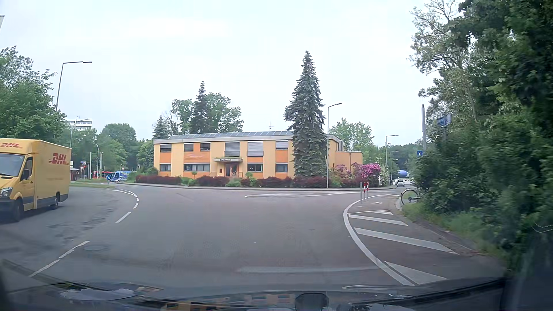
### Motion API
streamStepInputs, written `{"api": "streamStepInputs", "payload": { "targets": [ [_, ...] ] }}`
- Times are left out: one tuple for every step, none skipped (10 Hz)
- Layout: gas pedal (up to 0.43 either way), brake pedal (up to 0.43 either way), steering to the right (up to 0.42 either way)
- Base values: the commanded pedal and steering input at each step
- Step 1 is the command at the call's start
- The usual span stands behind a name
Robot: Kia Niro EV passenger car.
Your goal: Follow the waypoints while adhering to traffic rules and regulations
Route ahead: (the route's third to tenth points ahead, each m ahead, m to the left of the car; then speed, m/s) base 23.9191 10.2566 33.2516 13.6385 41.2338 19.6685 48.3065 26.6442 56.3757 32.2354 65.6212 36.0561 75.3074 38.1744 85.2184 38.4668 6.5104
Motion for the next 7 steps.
{"api": "streamStepInputs", "payload": {
  "targets": [
    [0.047, 0.000, -0.101],
    [0.067, 0.000, -0.099],
    [0.067, 0.000, -0.095],
    [0.067, 0.000, -0.095],
    [0.067, 0.000, -0.094],
    [0.067, 0.000, -0.090],
    [0.067, 0.000, -0.086]
  ]
}}
